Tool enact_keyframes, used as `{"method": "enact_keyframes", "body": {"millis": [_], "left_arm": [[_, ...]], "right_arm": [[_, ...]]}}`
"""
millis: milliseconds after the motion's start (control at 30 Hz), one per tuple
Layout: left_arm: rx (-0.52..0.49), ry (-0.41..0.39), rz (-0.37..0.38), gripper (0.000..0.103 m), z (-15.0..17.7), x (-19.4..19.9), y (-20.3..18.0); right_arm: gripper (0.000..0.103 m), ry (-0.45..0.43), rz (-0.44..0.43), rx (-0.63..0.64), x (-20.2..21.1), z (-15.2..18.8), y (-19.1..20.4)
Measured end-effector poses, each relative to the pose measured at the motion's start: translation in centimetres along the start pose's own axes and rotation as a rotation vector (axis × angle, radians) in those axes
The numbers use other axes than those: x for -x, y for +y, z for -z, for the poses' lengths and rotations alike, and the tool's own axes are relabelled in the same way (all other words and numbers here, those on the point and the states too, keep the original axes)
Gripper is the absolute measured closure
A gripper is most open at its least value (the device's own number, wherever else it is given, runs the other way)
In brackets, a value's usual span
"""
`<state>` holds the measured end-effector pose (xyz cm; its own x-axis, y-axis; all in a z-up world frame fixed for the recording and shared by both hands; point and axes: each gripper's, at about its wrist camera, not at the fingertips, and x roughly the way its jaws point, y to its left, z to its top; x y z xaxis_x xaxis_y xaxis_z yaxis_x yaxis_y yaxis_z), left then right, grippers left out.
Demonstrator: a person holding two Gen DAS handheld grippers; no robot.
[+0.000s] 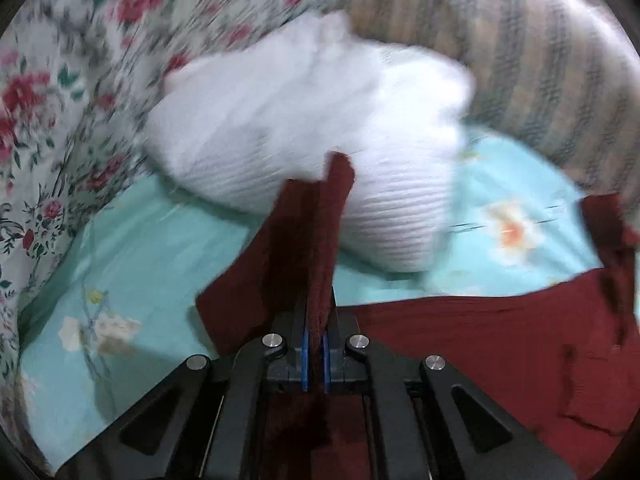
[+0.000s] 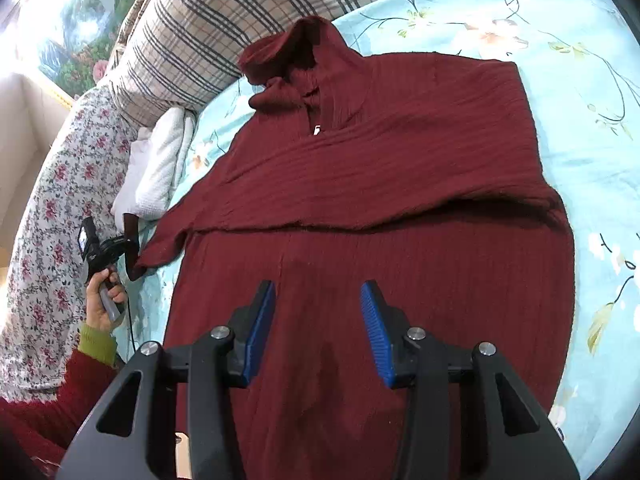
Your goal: Fold large clothes
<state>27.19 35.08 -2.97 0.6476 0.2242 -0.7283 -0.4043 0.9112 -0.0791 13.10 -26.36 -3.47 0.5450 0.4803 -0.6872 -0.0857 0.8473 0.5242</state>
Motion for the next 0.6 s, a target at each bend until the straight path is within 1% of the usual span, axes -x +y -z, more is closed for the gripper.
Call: {"method": "enact_keyframes", "body": {"millis": [100,233,300,367,400,467,600], "left_arm": [[-0.03,-0.057,0.115,0.1,0.7,3.0,-3.8],[-0.068,-0.086,0.254,0.1,1.6,5.5,-9.7],[-0.108,-0.096,0.333,0.1,2.3,7.0,-13.7],[-0.146,-0.096,0.4,0.1,3.2,8.1,-17.7],[-0.17,-0.09,0.447,0.1,3.8,8.6,-20.2],[-0.221,-0.079,0.507,0.1,5.1,9.4,-24.4],[-0.341,-0.052,0.603,0.1,9.3,10.2,-33.2]], "right_arm": [[0.057,-0.009,-0.004,-0.012,0.2,0.0,-0.3],[0.057,-0.023,-0.01,-0.022,0.6,0.2,-0.5],[0.057,-0.033,-0.011,-0.025,1.0,0.2,-0.7],[0.057,-0.046,-0.018,-0.04,1.4,0.2,-1.1],[0.057,-0.052,-0.018,-0.045,1.5,0.3,-1.2],[0.057,-0.074,-0.019,-0.064,2.0,0.2,-1.9],[0.057,-0.119,-0.013,-0.116,3.0,0.0,-3.5]]}}
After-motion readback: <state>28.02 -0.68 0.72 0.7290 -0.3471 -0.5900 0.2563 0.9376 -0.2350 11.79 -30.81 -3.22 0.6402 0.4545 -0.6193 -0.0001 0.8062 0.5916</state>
